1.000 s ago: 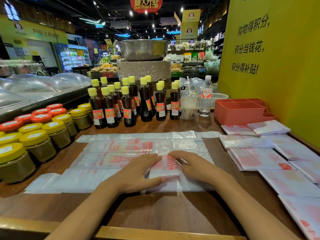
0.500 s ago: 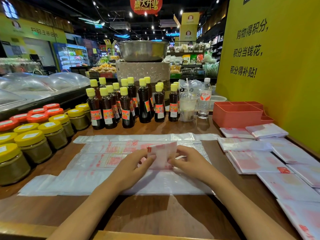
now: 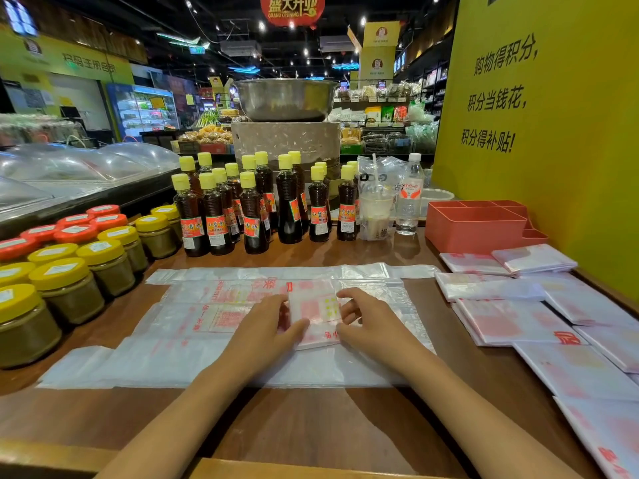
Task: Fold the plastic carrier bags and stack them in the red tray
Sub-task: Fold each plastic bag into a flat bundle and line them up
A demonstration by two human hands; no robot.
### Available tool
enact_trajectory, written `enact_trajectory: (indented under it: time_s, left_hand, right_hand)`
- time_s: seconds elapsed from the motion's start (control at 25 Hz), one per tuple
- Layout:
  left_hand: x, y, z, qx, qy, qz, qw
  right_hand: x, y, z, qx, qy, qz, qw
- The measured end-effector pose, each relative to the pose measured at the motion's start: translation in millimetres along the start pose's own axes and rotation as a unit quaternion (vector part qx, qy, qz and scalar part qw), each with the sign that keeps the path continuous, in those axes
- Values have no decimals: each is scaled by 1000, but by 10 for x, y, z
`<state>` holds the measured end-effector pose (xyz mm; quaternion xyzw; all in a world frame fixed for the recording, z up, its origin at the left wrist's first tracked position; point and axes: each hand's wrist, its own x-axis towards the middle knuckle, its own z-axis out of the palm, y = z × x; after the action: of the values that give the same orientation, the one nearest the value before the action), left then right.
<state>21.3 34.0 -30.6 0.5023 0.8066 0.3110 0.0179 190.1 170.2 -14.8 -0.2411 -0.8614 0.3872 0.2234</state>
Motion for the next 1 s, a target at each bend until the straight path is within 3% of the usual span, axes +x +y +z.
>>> enact_trajectory:
  time_s: [0.16,0.36,0.64,0.84,1.0]
  left_hand:
    - [-4,-3,17,125,-59,49,989]
    - [-21,14,66,202,-173,85,960]
    - [16,69,15,209,-218,73,950]
    - [92,143,-51,237,-216,83,944]
    - [37,104,52,210,-157,84,961]
  right_hand:
    - [-5,-21,-6,-115,-37,-43,992]
    - [20,50,119,-311,-140,-52,939]
    - [21,51,139,-361,-170,-34,916]
    - [2,28,150,-369,-160,-35,915]
    - [-24,73,173,-357,-67,-55,930]
